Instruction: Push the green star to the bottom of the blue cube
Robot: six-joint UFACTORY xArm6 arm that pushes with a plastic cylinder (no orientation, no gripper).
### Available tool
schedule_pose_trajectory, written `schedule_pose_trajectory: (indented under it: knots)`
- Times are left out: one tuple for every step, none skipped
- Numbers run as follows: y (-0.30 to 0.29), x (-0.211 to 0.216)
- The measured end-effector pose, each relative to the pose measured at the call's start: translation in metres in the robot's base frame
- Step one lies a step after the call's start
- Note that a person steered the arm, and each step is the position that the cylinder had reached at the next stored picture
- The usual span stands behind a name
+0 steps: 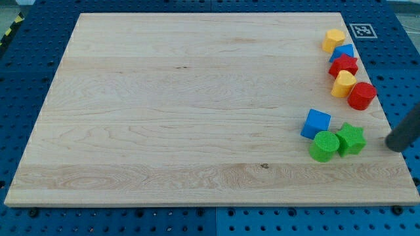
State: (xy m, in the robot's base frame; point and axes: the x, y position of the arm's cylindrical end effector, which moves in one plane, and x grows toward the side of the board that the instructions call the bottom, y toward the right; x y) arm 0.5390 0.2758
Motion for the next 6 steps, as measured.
schedule_pose_trajectory:
  knots:
    - [-0.028,0.000]
    - [-0.054,0.000]
    - [-0.080,0.000]
    - [-0.084,0.002]
    - [-0.084,0.017]
    - [-0.090,0.018]
